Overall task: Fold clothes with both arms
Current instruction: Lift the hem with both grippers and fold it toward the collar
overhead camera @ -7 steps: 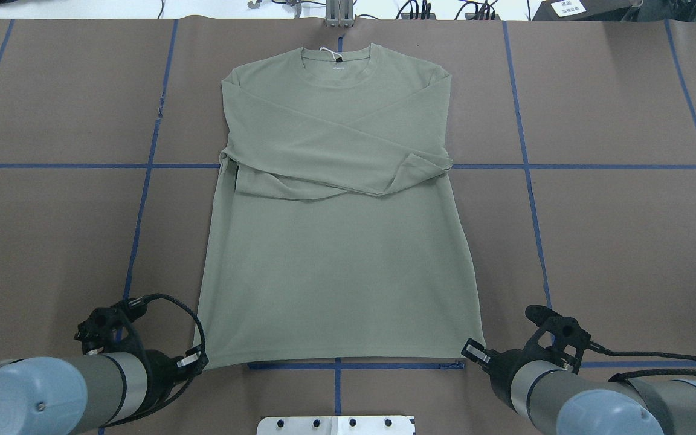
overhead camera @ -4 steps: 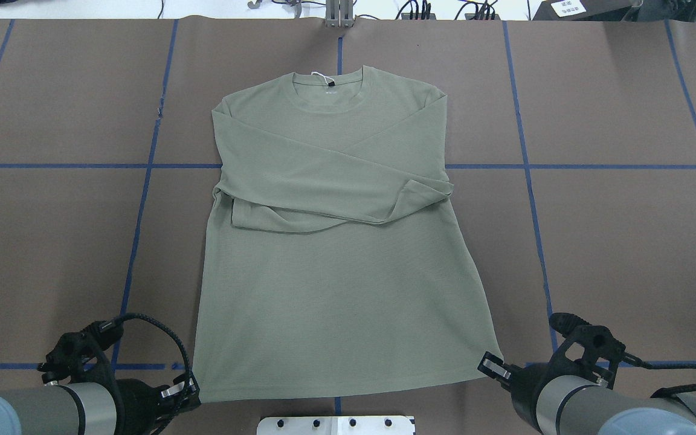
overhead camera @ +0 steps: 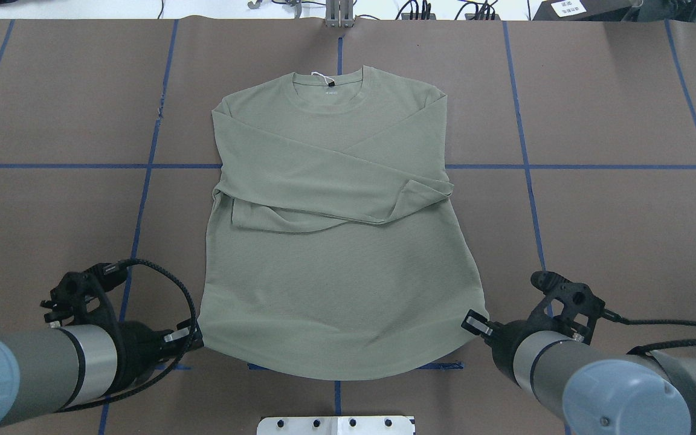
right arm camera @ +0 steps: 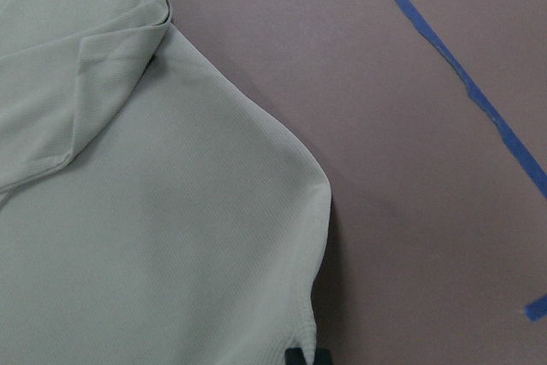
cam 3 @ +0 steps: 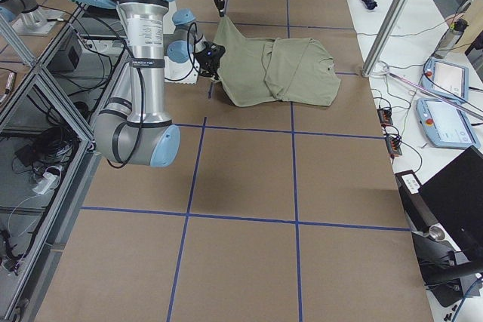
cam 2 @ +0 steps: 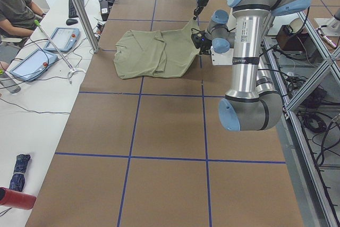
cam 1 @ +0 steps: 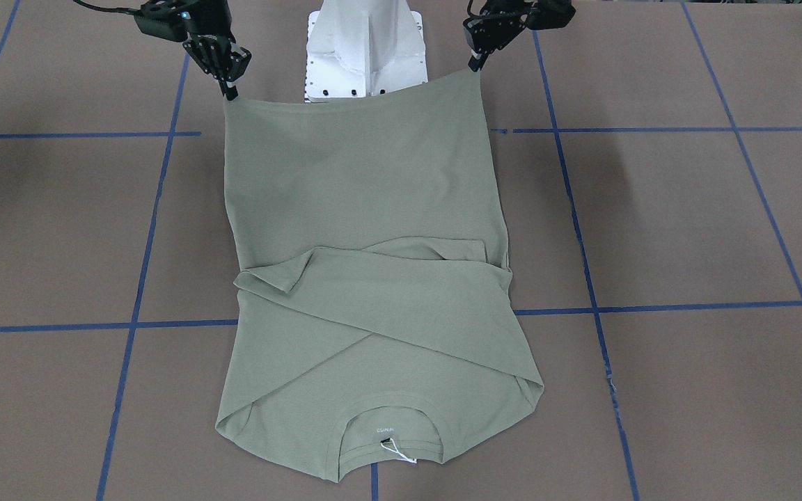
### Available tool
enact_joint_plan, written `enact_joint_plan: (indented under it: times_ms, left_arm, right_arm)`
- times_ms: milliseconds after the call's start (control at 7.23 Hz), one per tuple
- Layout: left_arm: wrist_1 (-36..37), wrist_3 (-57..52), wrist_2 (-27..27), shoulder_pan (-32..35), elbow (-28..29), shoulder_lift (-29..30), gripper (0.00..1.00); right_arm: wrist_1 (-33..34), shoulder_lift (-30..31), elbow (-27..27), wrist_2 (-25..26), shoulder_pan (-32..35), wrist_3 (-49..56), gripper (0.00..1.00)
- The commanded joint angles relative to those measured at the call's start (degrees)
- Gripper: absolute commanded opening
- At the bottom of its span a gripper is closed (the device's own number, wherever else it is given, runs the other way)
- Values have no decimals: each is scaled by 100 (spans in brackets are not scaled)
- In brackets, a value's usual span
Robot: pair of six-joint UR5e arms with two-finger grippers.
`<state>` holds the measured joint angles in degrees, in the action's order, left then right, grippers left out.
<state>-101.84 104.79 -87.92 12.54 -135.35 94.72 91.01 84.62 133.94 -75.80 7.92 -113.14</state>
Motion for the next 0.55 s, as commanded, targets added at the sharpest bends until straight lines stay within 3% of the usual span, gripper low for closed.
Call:
enact_joint_plan:
  times_ms: [0,138,415]
  left_arm:
    - [-2,-1175,-32,973,907,701,0]
    - [-20,-1807,-67,1578,1618,1201,0]
    - [-108,-2259,-67,2354,2614,1792,0]
  right_arm:
    - [21,-854,-776,-432,1056,1210,0]
    - [13,-1242,-1338,-1001,1793,1599,0]
    - [-39,-2007,-2585,-1472,2939,2531,0]
